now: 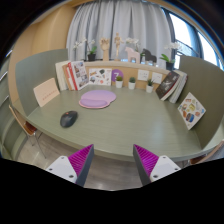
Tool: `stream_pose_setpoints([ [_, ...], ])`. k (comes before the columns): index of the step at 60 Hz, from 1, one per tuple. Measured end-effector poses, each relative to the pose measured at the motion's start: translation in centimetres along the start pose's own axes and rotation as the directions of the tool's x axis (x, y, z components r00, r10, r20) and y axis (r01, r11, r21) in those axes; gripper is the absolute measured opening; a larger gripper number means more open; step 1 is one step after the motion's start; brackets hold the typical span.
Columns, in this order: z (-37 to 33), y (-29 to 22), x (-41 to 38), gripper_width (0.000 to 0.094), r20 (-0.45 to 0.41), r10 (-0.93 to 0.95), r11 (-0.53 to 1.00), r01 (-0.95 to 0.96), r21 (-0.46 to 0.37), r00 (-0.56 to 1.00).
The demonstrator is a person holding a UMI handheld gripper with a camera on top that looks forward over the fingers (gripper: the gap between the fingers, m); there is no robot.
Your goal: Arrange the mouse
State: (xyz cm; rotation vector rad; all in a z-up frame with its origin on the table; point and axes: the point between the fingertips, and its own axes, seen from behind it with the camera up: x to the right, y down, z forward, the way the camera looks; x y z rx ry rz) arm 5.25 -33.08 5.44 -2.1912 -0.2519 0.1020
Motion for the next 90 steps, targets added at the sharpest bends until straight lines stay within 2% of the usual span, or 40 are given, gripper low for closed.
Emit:
stream_pose_setpoints([
  [8, 3.7, 1.8, -7.4, 0.079, 0.068, -0.019, 0.999, 0.022, -0.045, 0.998],
  [19, 8.4, 0.0, -15.3, 0.079, 0.124, -0.013, 0.998, 0.02, -0.056, 0.992],
  [43, 17.9, -4.7, -21.0, 0.0771, 0.067, -0.022, 0.996, 0.028, -0.086, 0.998],
  [48, 19.0, -5.5, -21.5, 0.0734, 0.047, -0.011, 0.996, 0.015, -0.085, 0.999],
  [52, 19.4, -5.8, -21.4, 0.0618, 0.023, 0.012, 0.995, -0.01, -0.094, 1.0],
  [53, 19.4, -5.8, -21.3, 0.055, 0.01, 0.019, 0.995, -0.018, -0.098, 1.0],
  [58, 19.4, -5.8, -21.3, 0.0507, -0.024, 0.053, 0.992, -0.055, -0.115, 0.998],
  [66, 19.6, -5.6, -21.3, 0.0364, -0.047, 0.05, 0.991, -0.055, -0.123, 0.998],
  [76, 19.4, -5.8, -21.3, 0.0357, -0.085, 0.004, 0.984, -0.019, -0.175, 0.996],
  [82, 19.0, -7.1, -22.5, 0.0357, -0.049, 0.014, 0.981, -0.023, -0.194, 0.999],
  [86, 18.0, -9.8, -22.8, 0.0358, -0.054, 0.01, 0.984, -0.02, -0.178, 0.999],
  [90, 16.9, -14.8, -23.0, 0.0357, -0.052, 0.046, 0.993, -0.051, -0.109, 0.998],
])
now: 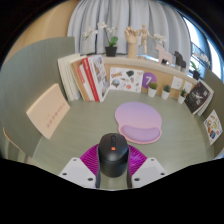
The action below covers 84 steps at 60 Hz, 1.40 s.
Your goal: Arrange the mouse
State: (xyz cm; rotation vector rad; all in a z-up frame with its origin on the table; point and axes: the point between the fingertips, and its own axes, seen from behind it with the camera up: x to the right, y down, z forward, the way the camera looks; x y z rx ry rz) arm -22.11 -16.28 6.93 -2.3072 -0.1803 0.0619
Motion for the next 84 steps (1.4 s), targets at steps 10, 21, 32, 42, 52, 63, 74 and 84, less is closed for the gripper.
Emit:
stream_pose_setpoints([
  [10, -2.4, -13.9, 0.8, 0.0357, 0.002, 0.06, 0.978, -0.059, 0.199, 0.998],
  [21, 0.0, -23.3, 6.7, 0.0357, -0.044, 0.114, 0.947, -0.095, 0.308, 0.993],
  [32, 8.5, -21.9, 12.5, 0.0354, -0.104, 0.105, 0.974, -0.081, 0.21, 0.989],
  [42, 16.2, -15.6, 13.6, 0.0354, -0.087, 0.089, 0.995, -0.084, 0.058, 0.992],
  [52, 19.2, -10.2, 13.3, 0.0355, -0.079, 0.101, 0.994, -0.104, -0.04, 0.992],
  [63, 20.3, -7.5, 12.6, 0.0364, -0.058, 0.073, 0.995, -0.076, -0.063, 0.996],
  [74, 20.3, -7.3, 12.6, 0.0477, -0.05, 0.098, 0.994, -0.1, -0.051, 0.994],
  [84, 19.8, -6.8, 12.1, 0.0732, -0.03, 0.051, 0.994, -0.054, -0.1, 0.998],
])
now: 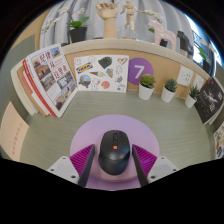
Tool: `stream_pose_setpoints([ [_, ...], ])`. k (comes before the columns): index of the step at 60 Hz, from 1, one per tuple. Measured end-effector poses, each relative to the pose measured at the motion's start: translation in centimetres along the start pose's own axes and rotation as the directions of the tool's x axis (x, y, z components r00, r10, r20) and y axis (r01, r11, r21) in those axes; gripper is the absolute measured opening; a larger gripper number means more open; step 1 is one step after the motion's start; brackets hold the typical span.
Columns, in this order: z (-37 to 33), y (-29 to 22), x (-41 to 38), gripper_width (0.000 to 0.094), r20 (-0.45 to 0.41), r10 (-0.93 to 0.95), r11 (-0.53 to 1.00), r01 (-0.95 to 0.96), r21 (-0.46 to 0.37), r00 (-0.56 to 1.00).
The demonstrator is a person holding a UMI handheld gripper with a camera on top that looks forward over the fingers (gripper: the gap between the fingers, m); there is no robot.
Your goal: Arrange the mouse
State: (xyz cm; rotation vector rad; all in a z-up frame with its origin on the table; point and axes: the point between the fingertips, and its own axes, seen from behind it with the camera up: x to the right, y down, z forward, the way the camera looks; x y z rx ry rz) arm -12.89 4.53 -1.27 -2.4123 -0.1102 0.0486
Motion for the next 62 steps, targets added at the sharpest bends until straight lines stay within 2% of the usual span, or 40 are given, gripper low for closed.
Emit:
stream_pose_setpoints([
  [1, -0.2, 0.0, 0.2, 0.0785, -0.008, -0.011, 1.0, 0.011, -0.008, 1.0],
  [5, -1.6, -0.7, 0.6, 0.0855, -0.034, -0.031, 1.0, 0.031, -0.006, 0.999],
  [13, -6.6, -3.3, 0.5, 0.0857, -0.023, 0.013, 0.999, -0.011, 0.046, 1.0],
  [22, -14.9, -6.7, 0.6, 0.0857, 0.003, 0.066, 0.988, -0.066, 0.143, 0.998],
  [32, -23.4, -8.1, 1.0, 0.0854, 0.001, 0.087, 0.97, -0.085, 0.229, 0.996],
  [45, -29.4, -7.2, 0.6, 0.085, -0.016, 0.067, 0.962, -0.061, 0.265, 0.998],
  [62, -32.8, -5.8, -2.0, 0.085, -0.002, 0.051, 0.959, -0.049, 0.278, 0.999],
])
